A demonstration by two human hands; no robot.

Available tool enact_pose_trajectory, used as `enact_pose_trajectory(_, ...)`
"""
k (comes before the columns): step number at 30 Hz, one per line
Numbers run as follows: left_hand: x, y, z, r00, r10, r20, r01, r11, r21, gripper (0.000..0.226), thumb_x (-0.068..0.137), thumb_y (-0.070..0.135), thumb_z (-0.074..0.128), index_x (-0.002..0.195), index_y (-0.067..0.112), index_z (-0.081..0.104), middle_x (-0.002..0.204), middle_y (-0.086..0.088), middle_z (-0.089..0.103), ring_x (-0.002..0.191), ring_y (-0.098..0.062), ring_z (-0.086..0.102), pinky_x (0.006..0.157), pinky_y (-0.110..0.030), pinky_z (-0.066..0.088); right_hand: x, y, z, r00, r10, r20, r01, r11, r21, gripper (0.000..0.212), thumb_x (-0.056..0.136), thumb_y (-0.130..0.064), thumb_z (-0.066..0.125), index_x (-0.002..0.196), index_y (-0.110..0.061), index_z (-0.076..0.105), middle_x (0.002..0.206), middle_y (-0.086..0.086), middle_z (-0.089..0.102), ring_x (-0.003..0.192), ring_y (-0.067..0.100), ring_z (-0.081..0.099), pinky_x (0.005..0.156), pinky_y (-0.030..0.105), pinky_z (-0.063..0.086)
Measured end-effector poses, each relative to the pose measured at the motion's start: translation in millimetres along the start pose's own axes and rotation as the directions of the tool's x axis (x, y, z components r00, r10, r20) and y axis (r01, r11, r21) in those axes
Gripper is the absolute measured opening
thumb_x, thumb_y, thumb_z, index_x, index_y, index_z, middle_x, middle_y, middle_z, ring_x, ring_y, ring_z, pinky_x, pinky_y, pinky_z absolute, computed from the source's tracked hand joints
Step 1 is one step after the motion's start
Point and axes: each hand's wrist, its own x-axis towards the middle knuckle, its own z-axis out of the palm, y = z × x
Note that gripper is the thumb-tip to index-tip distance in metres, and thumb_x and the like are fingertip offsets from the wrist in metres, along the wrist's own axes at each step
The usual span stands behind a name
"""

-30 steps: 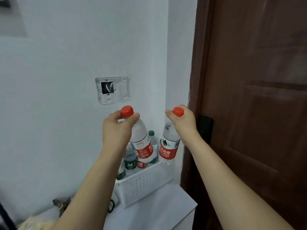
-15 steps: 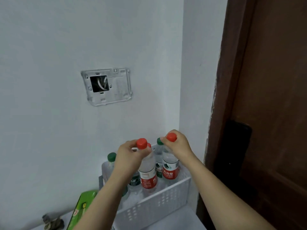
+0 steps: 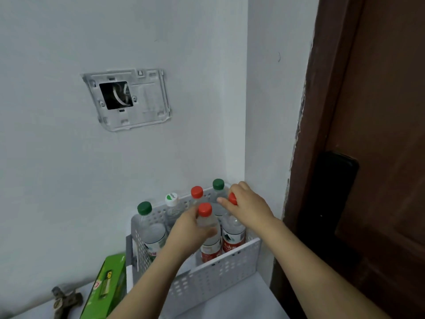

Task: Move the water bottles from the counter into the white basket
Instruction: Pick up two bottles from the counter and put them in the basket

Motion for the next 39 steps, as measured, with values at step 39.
enact_pose_trajectory(39,-82,86,-4,0.665,0.745,0.053,-0.690,0.586,0.424,0.056,0.097,0.028,0.060,0.143,0.002,0.044,0.143,-0.019,0.049,0.131,-0.036,0.044,0.111,-0.044,0.036,-220,-91,-140,0.849,0.385,-0.362,-0.410,0.912,0.008,0.063,0.094,-0.033,0.061,0.149,-0.019,0.034,0.154,0.000,0.033,0.136,0.016,0.037,0.106,0.024,0.029)
